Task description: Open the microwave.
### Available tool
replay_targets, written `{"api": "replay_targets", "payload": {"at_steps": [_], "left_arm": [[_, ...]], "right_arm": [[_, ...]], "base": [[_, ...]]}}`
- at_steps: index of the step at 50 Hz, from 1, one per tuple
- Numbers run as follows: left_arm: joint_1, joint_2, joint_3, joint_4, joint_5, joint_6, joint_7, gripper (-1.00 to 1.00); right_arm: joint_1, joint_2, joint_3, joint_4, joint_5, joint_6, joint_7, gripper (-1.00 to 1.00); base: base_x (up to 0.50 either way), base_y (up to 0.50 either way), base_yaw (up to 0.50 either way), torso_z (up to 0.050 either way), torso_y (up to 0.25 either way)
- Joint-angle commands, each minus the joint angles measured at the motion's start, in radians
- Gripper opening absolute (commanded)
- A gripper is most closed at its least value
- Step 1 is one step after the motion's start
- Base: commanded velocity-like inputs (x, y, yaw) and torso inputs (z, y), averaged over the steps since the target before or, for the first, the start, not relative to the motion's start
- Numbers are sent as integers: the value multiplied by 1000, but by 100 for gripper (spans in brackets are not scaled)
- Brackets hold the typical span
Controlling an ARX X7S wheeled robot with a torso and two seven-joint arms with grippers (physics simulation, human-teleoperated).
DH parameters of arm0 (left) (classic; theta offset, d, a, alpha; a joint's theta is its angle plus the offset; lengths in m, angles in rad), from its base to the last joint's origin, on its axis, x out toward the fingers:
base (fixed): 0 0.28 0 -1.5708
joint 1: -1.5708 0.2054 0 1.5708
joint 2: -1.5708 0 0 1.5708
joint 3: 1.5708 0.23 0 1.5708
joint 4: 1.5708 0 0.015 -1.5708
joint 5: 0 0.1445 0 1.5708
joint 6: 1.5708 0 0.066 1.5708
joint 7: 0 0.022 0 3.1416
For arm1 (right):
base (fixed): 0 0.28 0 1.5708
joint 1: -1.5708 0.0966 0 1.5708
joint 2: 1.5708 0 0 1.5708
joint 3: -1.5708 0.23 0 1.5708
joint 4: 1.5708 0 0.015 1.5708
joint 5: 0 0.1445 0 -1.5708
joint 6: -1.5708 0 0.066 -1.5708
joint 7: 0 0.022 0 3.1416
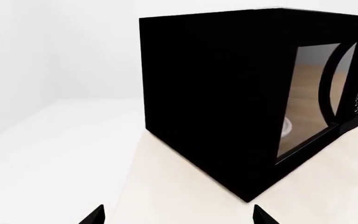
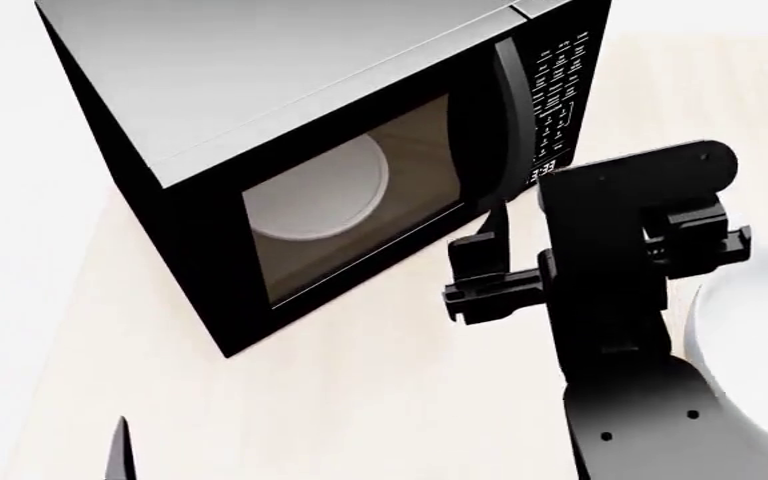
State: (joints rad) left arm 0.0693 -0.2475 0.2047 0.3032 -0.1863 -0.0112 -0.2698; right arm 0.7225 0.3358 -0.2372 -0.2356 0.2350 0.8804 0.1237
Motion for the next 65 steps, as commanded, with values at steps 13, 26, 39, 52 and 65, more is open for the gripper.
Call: {"api": "replay_targets", "payload": {"at_steps": [13, 26, 39, 52, 65], "left_arm": [[-3, -14, -6, 8, -26, 0, -12, 100], [-5, -21, -9, 8, -41, 0, -15, 100], [-2, -26, -7, 21, -52, -7, -21, 100], [3, -34, -2, 39, -56, -11, -26, 100], [-2, -35, 7, 22, -54, -2, -26, 100]], "right_arm": [[210, -32, -90, 243, -29, -5, -49, 100], [308, -66, -138, 449, -54, -96, -84, 100], [360, -100, -156, 637, -68, -201, -100, 100], [372, -106, -163, 688, -58, -203, -119, 100], [376, -125, -162, 790, -58, -282, -121, 100]], "base": [[0, 0, 0, 0, 0], [0, 0, 0, 0, 0], [0, 0, 0, 0, 0], [0, 0, 0, 0, 0], [0, 0, 0, 0, 0]]}}
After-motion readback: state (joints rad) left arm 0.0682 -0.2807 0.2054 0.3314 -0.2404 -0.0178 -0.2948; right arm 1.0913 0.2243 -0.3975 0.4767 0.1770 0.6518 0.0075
